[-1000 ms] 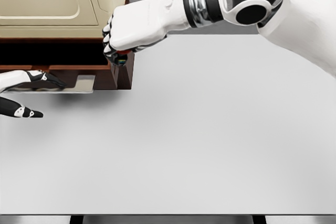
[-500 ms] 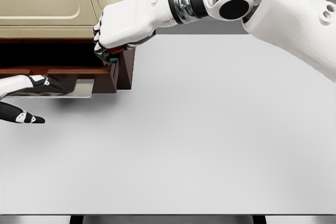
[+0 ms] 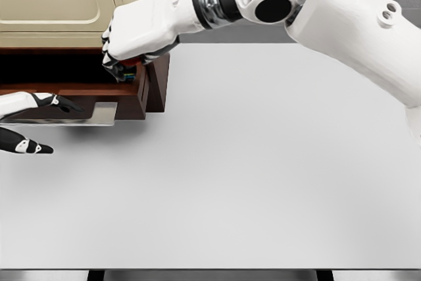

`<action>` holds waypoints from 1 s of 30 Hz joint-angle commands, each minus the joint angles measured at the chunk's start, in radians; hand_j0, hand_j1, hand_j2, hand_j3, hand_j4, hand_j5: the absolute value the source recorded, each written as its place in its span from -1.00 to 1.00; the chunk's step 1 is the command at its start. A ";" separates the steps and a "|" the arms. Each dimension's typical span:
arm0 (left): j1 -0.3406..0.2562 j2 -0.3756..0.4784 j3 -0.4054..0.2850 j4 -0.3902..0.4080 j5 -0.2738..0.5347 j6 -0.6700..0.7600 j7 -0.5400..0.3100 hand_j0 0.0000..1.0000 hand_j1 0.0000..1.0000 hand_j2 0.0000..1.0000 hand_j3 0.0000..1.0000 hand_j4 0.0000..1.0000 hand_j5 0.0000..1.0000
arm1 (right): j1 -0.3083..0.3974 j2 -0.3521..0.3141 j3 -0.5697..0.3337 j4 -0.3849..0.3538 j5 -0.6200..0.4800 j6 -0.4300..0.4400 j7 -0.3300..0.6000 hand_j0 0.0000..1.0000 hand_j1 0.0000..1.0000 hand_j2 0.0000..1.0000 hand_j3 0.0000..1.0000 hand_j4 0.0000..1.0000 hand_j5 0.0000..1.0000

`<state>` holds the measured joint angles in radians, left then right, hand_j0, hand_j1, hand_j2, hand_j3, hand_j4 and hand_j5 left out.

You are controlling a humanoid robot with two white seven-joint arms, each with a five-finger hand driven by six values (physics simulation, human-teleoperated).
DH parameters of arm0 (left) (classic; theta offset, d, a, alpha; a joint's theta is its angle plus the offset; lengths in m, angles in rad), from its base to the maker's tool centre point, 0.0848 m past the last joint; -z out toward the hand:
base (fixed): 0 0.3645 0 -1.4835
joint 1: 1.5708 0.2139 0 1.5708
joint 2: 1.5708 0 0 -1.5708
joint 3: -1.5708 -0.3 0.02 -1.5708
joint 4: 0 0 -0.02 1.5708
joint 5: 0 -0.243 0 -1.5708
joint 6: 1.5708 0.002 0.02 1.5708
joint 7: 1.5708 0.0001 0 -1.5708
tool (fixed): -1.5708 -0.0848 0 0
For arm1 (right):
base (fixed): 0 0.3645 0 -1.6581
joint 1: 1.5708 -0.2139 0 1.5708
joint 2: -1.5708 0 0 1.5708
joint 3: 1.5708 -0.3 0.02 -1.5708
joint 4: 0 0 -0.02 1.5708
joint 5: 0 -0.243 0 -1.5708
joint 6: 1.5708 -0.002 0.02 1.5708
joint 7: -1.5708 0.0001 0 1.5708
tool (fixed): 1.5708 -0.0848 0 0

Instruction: Open the cabinet drawer with left arm, and place a switch into the drawer with right arm

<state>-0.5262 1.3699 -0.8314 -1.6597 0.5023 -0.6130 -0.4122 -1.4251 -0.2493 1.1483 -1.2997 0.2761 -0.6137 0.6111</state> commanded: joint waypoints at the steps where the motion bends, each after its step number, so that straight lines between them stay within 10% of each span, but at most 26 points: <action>1: 0.000 0.003 0.011 0.000 0.012 0.002 0.001 0.66 0.66 0.66 0.66 0.66 0.66 | -0.002 0.012 -0.001 0.016 0.000 0.003 0.000 -0.03 -0.03 -0.03 -0.03 -0.03 -0.03; 30: 0.018 0.081 0.043 -0.077 0.018 0.002 -0.003 0.44 0.44 0.44 0.44 0.44 0.44 | -0.005 0.070 -0.013 0.063 0.080 0.003 0.000 0.11 0.11 0.11 0.11 0.11 0.11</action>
<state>-0.5078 1.4418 -0.7899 -1.7335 0.5121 -0.6128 -0.4161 -1.4297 -0.1831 1.1401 -1.2367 0.3526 -0.6138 0.6114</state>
